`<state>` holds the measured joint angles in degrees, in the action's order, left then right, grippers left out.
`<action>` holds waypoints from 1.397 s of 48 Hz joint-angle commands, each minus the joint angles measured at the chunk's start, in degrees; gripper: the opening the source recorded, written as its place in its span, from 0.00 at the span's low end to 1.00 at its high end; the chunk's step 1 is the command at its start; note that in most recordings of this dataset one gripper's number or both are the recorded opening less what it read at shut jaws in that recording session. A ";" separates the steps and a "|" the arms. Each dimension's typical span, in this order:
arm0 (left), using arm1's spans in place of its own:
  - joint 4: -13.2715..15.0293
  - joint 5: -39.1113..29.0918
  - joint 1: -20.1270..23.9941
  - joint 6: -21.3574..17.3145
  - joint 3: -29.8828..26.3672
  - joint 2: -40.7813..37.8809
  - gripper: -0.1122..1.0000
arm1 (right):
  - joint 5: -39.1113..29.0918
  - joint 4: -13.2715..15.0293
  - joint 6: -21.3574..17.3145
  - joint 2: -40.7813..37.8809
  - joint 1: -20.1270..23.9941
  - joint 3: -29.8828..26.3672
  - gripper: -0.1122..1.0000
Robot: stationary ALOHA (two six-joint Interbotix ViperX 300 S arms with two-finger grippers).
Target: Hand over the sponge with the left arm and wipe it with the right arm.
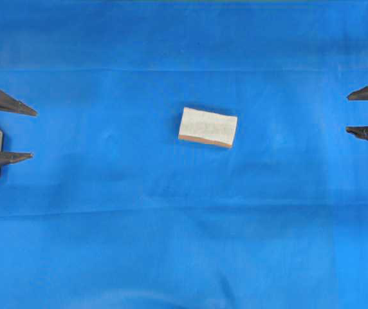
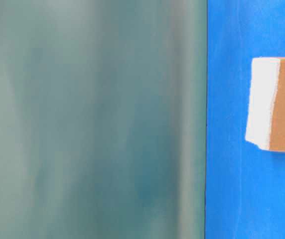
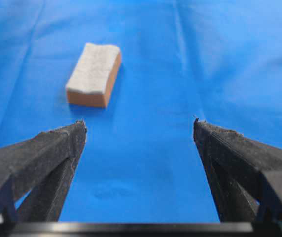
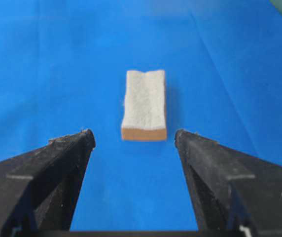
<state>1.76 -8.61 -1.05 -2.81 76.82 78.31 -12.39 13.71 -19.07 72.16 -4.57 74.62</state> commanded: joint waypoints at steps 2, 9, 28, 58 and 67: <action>0.09 0.26 -0.18 0.35 -0.53 -0.35 0.89 | 0.62 -0.18 -0.09 -0.44 0.09 -0.53 0.73; 0.18 0.26 -0.18 0.35 -0.53 -0.26 0.89 | 0.70 -0.09 -0.09 -0.26 0.09 -0.70 0.73; 0.09 0.18 -0.18 0.26 -0.53 -0.26 0.89 | 0.70 0.00 -0.09 -0.35 0.09 -0.70 0.73; 0.09 0.09 1.67 0.35 -0.53 -0.26 0.89 | 0.70 0.09 0.00 -0.26 0.09 -0.79 0.73; 0.18 0.09 1.67 0.35 -0.53 -0.26 0.89 | 0.70 0.09 0.00 -0.26 0.09 -0.79 0.73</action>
<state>1.76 -8.79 0.44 -2.37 76.90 78.40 -12.22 13.71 -19.16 72.16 -4.57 74.79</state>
